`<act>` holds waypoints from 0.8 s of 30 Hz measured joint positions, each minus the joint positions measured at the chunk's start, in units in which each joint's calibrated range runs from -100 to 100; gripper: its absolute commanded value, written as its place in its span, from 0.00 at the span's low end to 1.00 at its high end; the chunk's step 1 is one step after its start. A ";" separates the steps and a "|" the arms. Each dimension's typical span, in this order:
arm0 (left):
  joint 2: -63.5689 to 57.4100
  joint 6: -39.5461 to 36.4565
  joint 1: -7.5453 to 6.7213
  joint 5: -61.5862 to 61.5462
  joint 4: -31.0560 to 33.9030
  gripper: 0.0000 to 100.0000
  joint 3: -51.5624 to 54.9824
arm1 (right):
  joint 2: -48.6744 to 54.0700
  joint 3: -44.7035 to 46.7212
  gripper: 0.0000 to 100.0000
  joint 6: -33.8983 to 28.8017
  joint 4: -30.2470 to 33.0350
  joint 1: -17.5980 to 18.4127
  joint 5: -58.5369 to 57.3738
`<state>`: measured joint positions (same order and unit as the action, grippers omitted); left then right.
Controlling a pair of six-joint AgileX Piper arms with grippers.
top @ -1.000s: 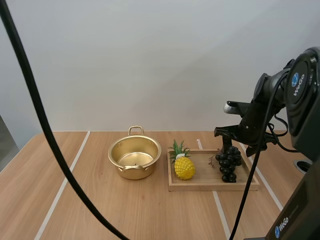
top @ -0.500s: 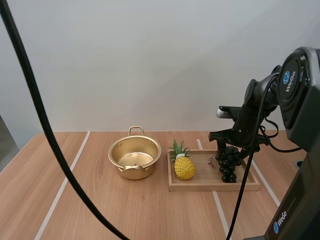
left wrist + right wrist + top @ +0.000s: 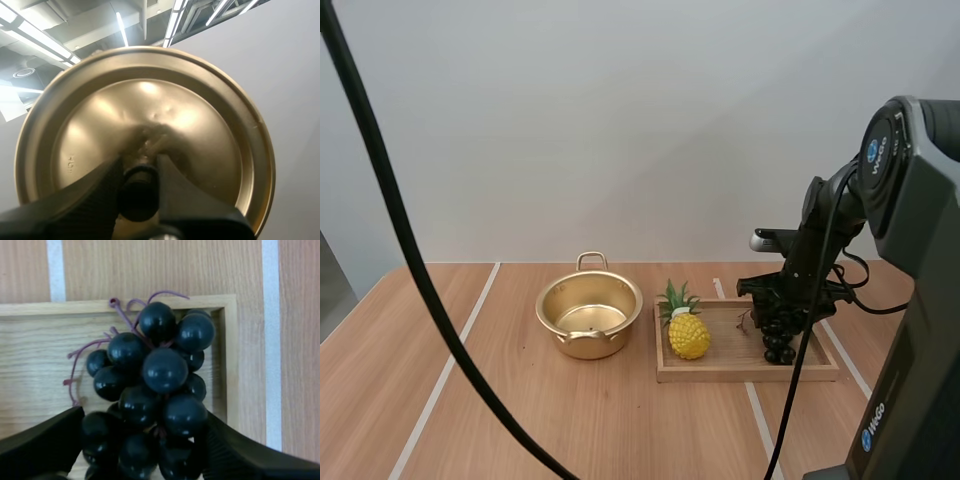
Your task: Open the pot, put the grape inside, and close it
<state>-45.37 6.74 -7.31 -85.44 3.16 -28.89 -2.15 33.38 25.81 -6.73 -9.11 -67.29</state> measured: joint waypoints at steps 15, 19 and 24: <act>0.00 0.00 0.00 0.00 0.00 0.00 0.00 | -3.81 0.00 0.92 0.00 -0.07 0.00 3.45; 0.00 0.00 0.00 0.00 0.00 0.00 0.00 | -3.81 0.00 0.00 0.00 -0.11 0.00 3.60; 0.00 0.00 0.00 0.00 0.00 0.00 0.00 | -3.87 0.00 0.00 0.00 -0.11 0.00 3.00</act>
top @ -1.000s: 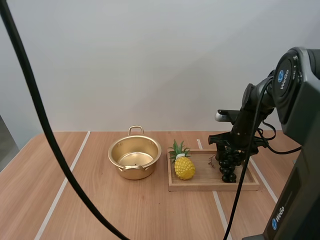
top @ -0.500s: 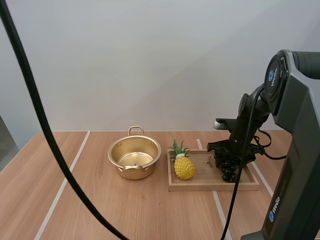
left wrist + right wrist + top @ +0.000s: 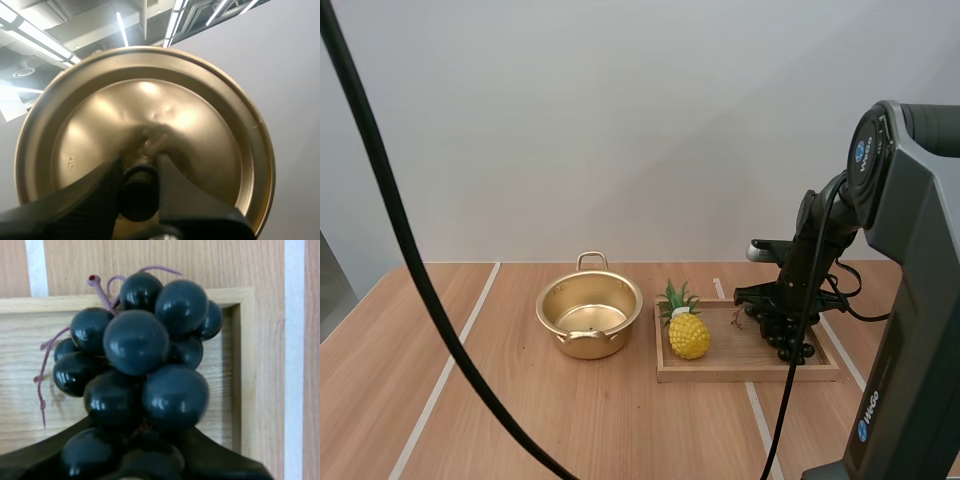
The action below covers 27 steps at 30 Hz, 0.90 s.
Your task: Open the pot, put the grape inside, and close it
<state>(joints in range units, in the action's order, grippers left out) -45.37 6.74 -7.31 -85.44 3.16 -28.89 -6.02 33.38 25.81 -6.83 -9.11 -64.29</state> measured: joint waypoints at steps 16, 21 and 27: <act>0.00 0.00 0.00 2.05 0.00 0.00 -0.12 | 23.75 0.00 0.00 2.00 -1.39 0.00 0.91; -0.15 0.00 0.00 3.85 0.00 0.00 -0.15 | 32.58 0.00 0.00 8.70 -7.66 0.00 1.31; -0.34 0.00 0.00 8.14 0.00 0.00 -1.28 | 39.60 0.00 0.00 18.62 -19.43 0.00 0.03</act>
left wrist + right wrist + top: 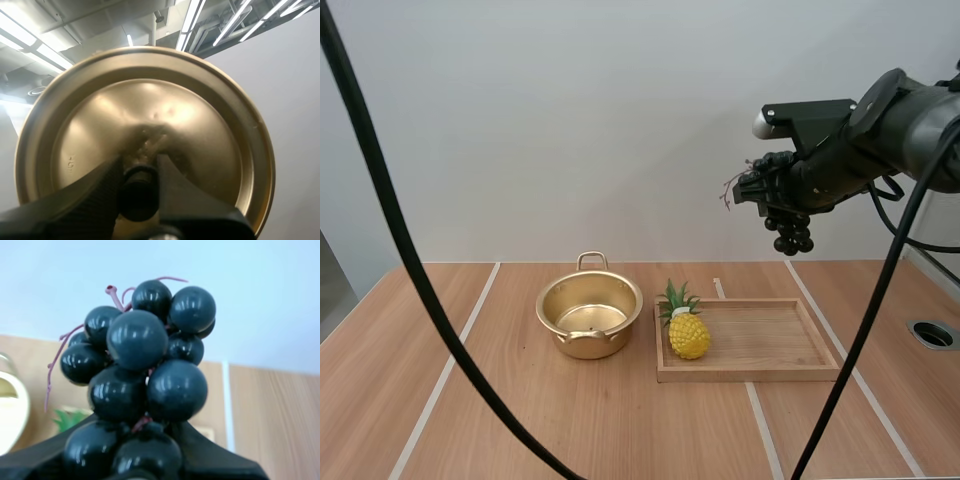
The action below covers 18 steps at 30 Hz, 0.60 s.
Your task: Open the pot, put the grape inside, and close it
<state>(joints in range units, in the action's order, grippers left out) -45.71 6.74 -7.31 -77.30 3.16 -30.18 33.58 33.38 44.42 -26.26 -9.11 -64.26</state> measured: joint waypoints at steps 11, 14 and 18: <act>-1.17 0.00 0.00 0.85 0.00 0.00 -7.46 | 2.94 0.00 0.00 9.74 -18.26 4.06 -9.14; -1.28 0.00 0.00 1.45 0.00 0.00 -8.73 | 2.94 0.00 0.00 9.96 -18.50 8.02 -6.62; -1.40 -0.08 0.00 2.03 0.00 0.00 -9.07 | 2.94 0.00 0.00 7.63 -15.75 14.69 0.71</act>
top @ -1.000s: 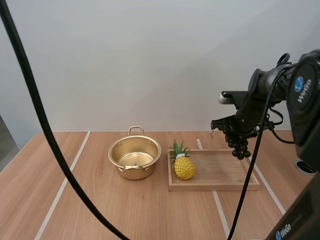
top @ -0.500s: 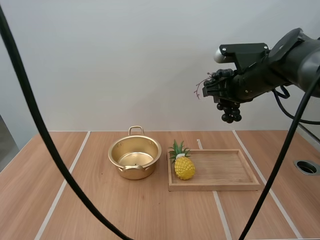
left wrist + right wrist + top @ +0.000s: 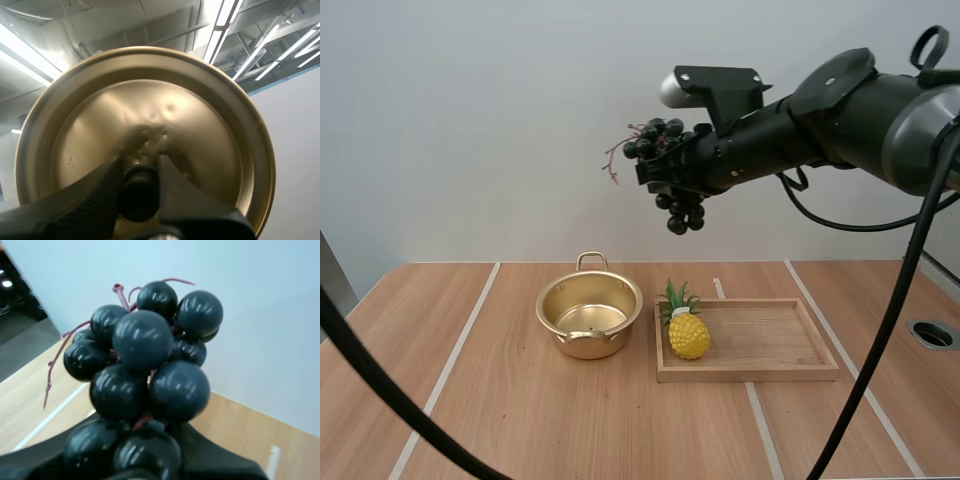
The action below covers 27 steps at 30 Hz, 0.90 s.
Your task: Open the pot, put the grape inside, and close it
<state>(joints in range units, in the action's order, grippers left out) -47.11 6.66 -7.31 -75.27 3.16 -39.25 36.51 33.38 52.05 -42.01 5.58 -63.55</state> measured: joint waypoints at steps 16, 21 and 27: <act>0.00 0.00 0.00 -0.15 0.06 0.00 0.00 | -16.52 0.00 0.00 -12.43 20.43 12.00 17.50; 0.00 0.00 0.00 -0.15 0.06 0.00 0.00 | -22.94 -2.81 0.00 -12.43 21.05 12.00 18.74; 0.00 0.00 0.00 -0.15 0.14 0.00 0.00 | -29.08 -8.01 0.00 -12.43 21.20 12.00 18.38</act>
<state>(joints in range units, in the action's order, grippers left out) -47.11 6.66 -7.31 -75.42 3.30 -39.25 7.43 25.37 39.62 -20.82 17.58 -45.18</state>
